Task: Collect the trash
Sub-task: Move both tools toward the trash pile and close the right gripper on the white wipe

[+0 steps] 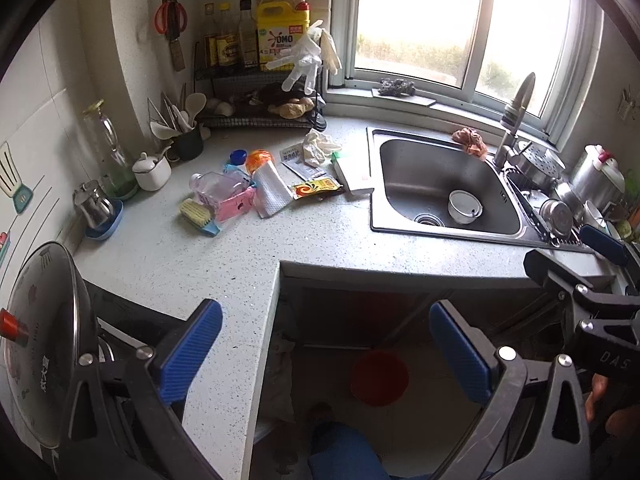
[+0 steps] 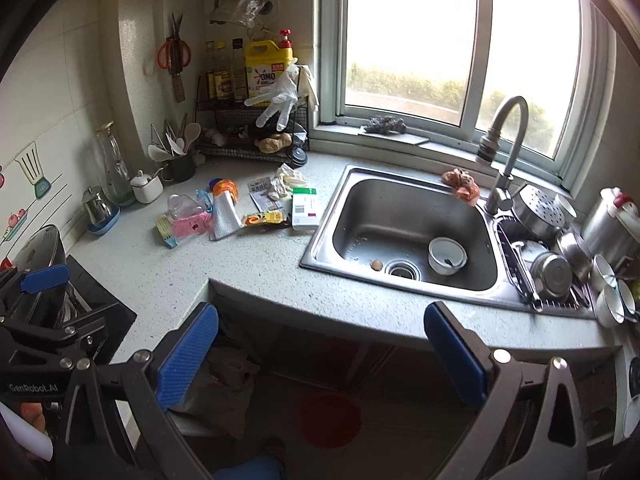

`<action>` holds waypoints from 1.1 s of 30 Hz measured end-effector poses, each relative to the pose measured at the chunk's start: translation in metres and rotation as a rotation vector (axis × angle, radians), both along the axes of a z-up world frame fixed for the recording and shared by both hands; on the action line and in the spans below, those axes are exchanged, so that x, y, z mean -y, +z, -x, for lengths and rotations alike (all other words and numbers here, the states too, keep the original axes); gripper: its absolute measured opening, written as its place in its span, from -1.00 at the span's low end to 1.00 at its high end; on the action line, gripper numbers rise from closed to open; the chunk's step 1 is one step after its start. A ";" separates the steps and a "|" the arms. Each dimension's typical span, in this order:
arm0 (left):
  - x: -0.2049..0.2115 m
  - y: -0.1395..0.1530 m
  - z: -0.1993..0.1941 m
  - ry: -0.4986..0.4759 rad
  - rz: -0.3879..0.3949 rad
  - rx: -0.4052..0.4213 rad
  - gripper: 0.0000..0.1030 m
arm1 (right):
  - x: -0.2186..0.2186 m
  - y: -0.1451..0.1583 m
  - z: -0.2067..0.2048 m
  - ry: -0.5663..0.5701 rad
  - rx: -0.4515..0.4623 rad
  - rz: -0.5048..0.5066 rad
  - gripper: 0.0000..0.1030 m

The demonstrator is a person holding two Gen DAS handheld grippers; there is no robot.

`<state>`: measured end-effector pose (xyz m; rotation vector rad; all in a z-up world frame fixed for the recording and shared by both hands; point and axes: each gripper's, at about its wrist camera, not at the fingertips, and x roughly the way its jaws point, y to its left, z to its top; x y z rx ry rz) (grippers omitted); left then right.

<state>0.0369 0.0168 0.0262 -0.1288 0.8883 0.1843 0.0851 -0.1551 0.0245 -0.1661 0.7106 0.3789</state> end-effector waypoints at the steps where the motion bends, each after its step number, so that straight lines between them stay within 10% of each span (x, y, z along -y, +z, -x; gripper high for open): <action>1: -0.007 -0.002 -0.007 0.015 -0.002 -0.003 1.00 | -0.007 0.001 -0.008 0.008 0.008 0.001 1.00; 13: -0.144 -0.042 -0.137 0.176 0.046 -0.062 1.00 | -0.146 -0.020 -0.159 0.198 -0.052 0.053 1.00; 33: -0.266 -0.190 -0.206 0.352 0.233 -0.337 1.00 | -0.307 -0.185 -0.273 0.431 -0.437 0.342 0.99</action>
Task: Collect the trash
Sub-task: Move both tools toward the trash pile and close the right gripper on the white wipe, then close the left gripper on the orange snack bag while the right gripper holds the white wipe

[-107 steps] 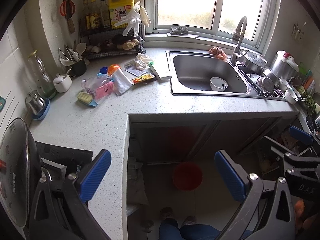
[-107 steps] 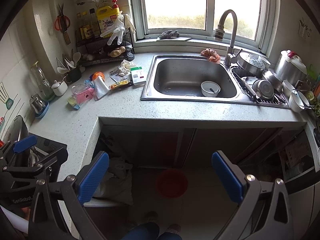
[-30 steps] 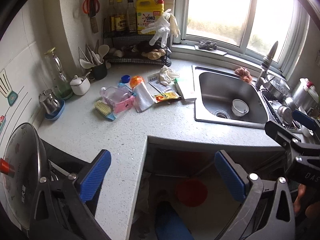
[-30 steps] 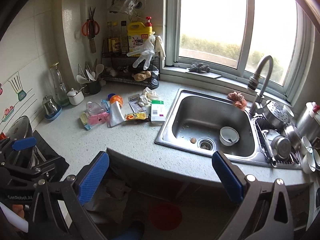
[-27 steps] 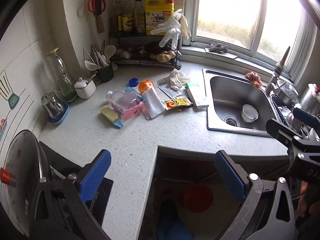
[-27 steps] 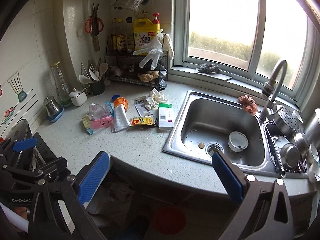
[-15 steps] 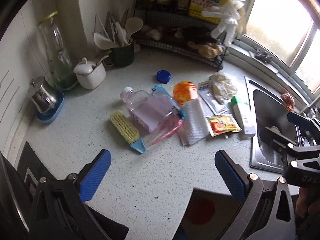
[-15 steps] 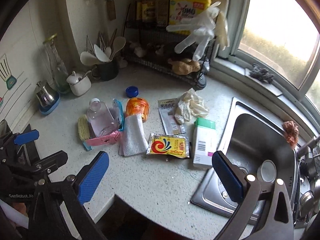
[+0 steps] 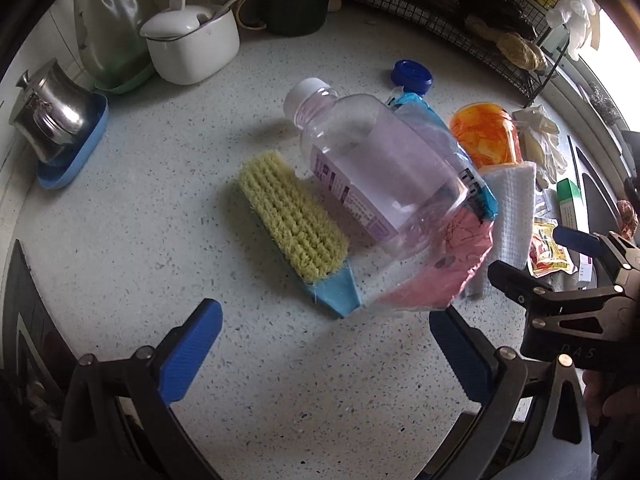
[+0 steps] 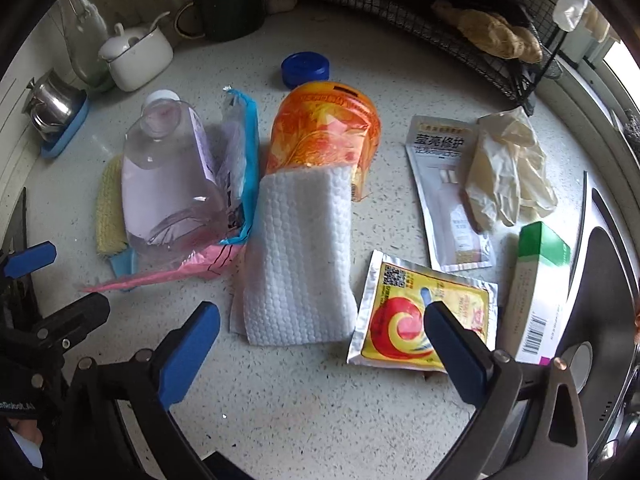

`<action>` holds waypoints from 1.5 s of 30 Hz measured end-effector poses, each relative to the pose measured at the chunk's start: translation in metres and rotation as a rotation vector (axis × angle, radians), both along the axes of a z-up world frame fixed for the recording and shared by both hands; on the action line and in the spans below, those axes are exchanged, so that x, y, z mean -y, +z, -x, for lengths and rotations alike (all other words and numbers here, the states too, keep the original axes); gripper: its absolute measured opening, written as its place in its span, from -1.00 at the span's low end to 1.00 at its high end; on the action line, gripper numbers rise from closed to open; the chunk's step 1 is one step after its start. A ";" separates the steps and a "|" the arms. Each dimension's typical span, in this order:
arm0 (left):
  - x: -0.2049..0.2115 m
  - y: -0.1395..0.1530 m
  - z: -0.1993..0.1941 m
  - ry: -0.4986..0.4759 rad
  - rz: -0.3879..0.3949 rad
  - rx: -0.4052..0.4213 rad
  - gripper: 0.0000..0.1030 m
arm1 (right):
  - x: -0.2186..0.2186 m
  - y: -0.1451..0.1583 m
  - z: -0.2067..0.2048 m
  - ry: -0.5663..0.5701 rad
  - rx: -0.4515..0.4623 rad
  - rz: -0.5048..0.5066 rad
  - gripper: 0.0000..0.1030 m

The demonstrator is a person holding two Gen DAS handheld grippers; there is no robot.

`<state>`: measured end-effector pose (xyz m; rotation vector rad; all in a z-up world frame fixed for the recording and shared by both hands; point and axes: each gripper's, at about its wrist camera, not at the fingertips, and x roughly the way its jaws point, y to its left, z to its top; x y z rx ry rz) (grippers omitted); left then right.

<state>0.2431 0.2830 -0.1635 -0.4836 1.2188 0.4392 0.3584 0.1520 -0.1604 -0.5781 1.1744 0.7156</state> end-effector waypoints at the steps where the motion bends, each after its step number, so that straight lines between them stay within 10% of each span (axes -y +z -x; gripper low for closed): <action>1: -0.002 -0.002 -0.001 0.004 0.005 -0.003 1.00 | -0.002 -0.003 -0.001 0.003 -0.004 0.005 0.99; 9: -0.006 -0.005 -0.002 0.001 0.015 0.007 1.00 | -0.014 -0.017 -0.003 0.031 -0.032 0.000 0.15; 13: -0.003 0.005 0.000 -0.002 0.012 0.018 1.00 | -0.009 -0.012 0.006 0.030 -0.057 -0.024 -0.70; 31: 0.033 0.077 -0.061 -0.173 -0.033 0.126 1.00 | 0.075 0.077 -0.022 -0.139 0.023 -0.145 -0.75; 45: 0.042 0.041 -0.158 -0.517 -0.043 -0.006 1.00 | 0.092 0.057 -0.072 -0.295 0.020 -0.110 -0.74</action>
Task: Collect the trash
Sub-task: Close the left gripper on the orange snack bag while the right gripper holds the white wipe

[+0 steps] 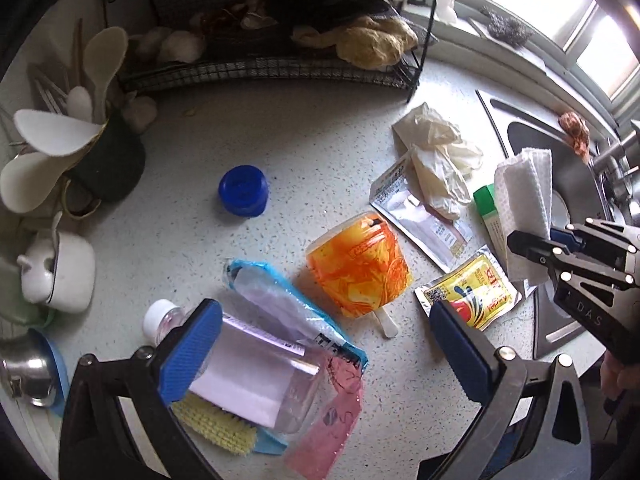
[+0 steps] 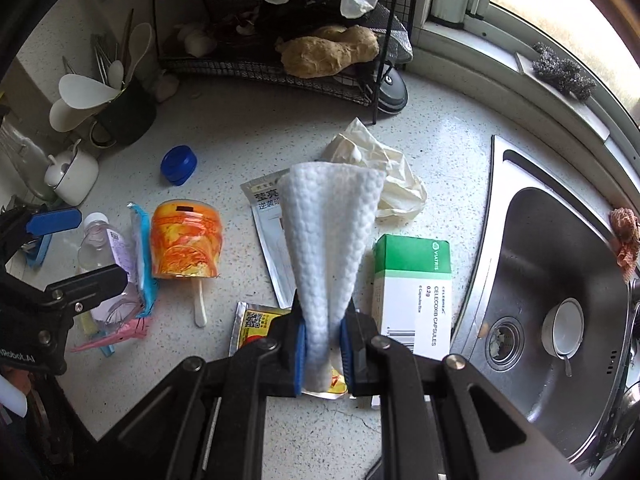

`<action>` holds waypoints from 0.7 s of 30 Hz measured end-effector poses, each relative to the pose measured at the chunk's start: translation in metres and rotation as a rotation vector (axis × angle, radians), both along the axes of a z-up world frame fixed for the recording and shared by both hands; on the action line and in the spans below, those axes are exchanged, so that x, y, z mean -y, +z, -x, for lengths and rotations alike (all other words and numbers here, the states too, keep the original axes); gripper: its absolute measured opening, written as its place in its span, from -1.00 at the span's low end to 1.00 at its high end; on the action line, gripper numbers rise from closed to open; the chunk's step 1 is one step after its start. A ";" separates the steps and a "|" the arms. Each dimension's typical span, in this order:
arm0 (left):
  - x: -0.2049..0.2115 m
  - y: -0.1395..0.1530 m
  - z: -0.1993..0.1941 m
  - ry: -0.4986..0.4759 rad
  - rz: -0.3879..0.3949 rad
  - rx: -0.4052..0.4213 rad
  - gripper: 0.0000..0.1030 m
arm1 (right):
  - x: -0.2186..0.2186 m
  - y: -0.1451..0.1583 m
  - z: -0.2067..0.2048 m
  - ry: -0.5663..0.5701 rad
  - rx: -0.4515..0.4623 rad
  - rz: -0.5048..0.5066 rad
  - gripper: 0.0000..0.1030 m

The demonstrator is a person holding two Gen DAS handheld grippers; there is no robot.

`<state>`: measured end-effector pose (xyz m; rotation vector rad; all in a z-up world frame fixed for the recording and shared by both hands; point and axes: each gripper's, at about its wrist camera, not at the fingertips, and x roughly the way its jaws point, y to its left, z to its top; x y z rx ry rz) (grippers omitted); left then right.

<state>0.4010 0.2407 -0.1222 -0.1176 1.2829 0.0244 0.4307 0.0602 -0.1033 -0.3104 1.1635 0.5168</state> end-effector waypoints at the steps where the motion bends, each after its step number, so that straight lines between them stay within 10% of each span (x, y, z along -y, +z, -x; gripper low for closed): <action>1: 0.000 -0.004 -0.004 -0.016 0.000 -0.013 1.00 | 0.001 -0.003 -0.002 -0.006 -0.009 0.001 -0.74; 10: 0.009 -0.050 -0.031 -0.207 -0.005 -0.136 1.00 | 0.010 -0.022 -0.013 -0.054 -0.021 0.040 -0.74; 19: 0.024 -0.062 -0.061 -0.381 -0.001 -0.065 0.99 | 0.015 -0.029 -0.027 -0.104 -0.027 0.075 -0.74; 21: 0.026 -0.063 -0.068 -0.384 0.021 -0.057 0.71 | 0.018 -0.029 -0.028 -0.114 -0.021 0.078 -0.74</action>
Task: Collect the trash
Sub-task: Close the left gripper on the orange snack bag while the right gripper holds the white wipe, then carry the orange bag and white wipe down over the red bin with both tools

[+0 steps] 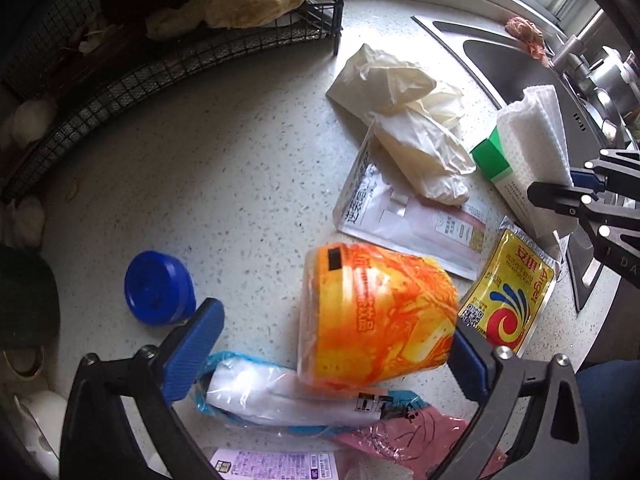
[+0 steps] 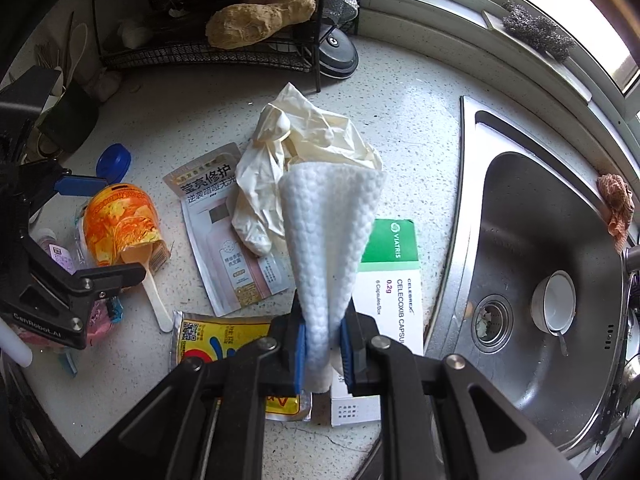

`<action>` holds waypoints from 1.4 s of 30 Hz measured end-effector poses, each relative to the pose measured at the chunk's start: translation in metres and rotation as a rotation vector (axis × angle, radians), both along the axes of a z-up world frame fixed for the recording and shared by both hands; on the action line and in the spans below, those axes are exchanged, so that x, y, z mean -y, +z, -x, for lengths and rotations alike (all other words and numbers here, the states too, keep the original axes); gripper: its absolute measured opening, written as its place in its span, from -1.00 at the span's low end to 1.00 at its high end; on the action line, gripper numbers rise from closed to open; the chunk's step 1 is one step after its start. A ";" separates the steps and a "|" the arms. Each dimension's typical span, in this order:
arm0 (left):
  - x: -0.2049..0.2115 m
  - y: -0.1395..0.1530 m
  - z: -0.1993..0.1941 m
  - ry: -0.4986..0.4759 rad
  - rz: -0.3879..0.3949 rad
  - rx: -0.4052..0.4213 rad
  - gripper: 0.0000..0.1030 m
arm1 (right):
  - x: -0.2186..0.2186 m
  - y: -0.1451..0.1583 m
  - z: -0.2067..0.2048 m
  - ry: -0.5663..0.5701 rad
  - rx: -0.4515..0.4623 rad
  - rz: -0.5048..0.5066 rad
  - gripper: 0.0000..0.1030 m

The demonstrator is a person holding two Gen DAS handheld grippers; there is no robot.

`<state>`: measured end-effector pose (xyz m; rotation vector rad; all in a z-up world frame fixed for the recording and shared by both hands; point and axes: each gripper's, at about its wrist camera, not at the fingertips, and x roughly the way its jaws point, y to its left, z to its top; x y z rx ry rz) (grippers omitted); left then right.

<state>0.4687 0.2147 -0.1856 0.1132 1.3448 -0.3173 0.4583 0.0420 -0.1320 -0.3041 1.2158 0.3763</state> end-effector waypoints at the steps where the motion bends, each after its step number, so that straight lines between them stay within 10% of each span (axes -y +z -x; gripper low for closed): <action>1: 0.000 -0.001 -0.002 0.010 0.013 -0.007 0.37 | 0.002 0.001 0.000 -0.004 0.004 0.000 -0.74; 10: 0.009 0.040 -0.001 0.078 -0.058 0.031 0.15 | 0.011 0.011 0.010 -0.032 0.015 -0.041 -0.74; 16: 0.032 0.093 0.015 0.113 -0.389 0.141 0.15 | 0.026 0.037 0.024 -0.052 0.068 -0.094 -0.74; 28: 0.087 0.149 0.065 0.101 -0.605 0.226 0.15 | 0.078 0.065 0.064 -0.096 0.138 -0.139 -0.74; 42: 0.170 0.141 0.121 0.136 -0.552 0.220 0.15 | 0.167 0.058 0.128 -0.137 0.137 -0.158 -0.74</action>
